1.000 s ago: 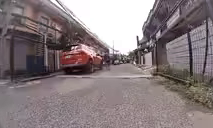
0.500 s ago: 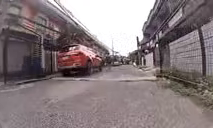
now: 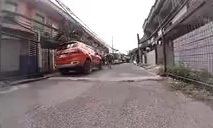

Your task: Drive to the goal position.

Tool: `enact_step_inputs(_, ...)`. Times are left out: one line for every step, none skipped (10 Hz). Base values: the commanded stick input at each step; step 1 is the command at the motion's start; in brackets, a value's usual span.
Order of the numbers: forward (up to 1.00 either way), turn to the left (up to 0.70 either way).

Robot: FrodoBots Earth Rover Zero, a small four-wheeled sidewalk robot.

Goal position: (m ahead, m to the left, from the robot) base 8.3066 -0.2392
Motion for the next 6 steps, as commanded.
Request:
enact_step_inputs(0.7,0.0)
enact_step_inputs(0.7,0.0)
enact_step_inputs(0.7,0.0)
enact_step_inputs(0.7,0.0)
enact_step_inputs(0.7,0.0)
enact_step_inputs(0.7,-0.08)
